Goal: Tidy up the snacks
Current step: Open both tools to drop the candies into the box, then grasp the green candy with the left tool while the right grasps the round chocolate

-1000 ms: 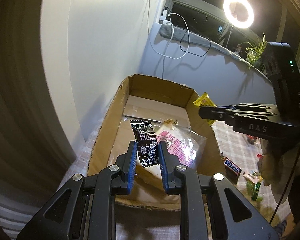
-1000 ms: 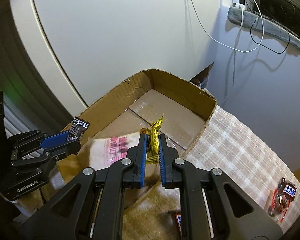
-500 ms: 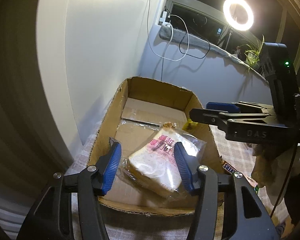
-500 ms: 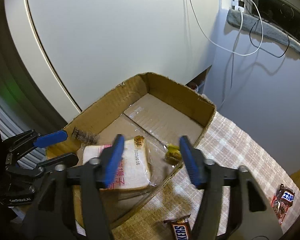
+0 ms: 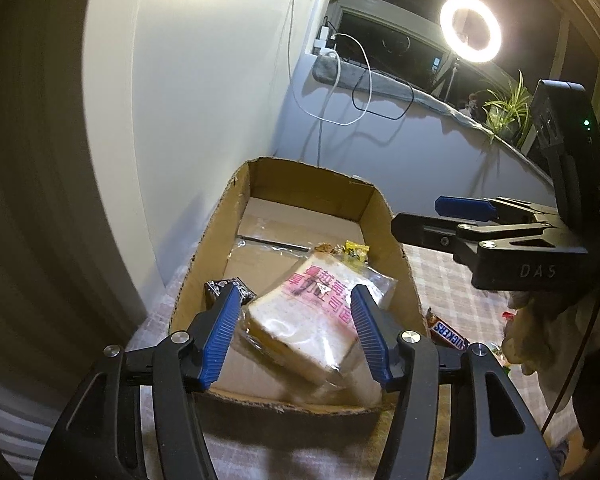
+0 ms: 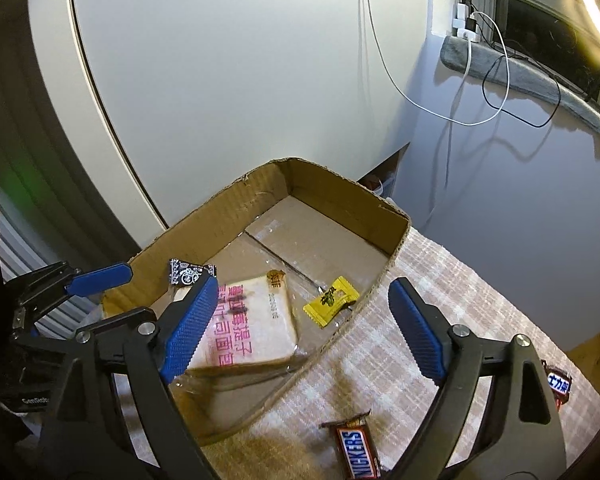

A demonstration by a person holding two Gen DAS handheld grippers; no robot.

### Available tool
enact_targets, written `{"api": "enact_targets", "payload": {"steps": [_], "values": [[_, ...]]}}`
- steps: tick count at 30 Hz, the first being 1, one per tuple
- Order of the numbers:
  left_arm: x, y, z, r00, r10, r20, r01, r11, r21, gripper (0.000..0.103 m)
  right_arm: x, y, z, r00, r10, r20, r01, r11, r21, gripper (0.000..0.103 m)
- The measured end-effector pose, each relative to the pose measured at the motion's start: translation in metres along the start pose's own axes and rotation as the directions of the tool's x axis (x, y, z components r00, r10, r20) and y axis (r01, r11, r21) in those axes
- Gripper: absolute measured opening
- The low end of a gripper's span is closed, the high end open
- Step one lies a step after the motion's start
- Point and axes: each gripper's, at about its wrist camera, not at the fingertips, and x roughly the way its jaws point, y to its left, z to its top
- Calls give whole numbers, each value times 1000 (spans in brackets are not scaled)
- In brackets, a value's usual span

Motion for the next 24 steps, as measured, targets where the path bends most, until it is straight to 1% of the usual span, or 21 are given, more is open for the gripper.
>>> {"api": "enact_targets", "payload": {"steps": [3,7,10,12,18,20,22,24], "values": [[-5,-4,-2,1000,-11,5,11,1000,7,57,-10,-1,-4,1000,-7,7,7,1000,11,89],[-14,-10,-7,999,-45,31,45,999,21,57,-31,-6,-14,999,-22,26,22,999,30,89],[-20,-18,-11,997,-57,51,55,998,44,57,-50,-11,-24,998,-49,42,48,998,44,89],[-21,-26,-15,997,-63,47,60,996,65,57,-64,-15,-32,996,-68,52,65,996,54,89],[-24,-53,-27,994,-104,14,102,990,101,57,-106,-33,-68,990,-124,65,117,988,101,89],[-25,-63,-31,993,-119,6,118,987,111,57,-122,-42,-85,988,-144,64,135,983,122,89],[-25,-72,-34,991,-133,-3,132,984,121,52,-135,-51,-99,985,-158,67,148,979,144,89],[-24,-83,-39,989,-148,-15,149,980,135,51,-150,-62,-116,982,-179,65,165,971,175,89]]}}
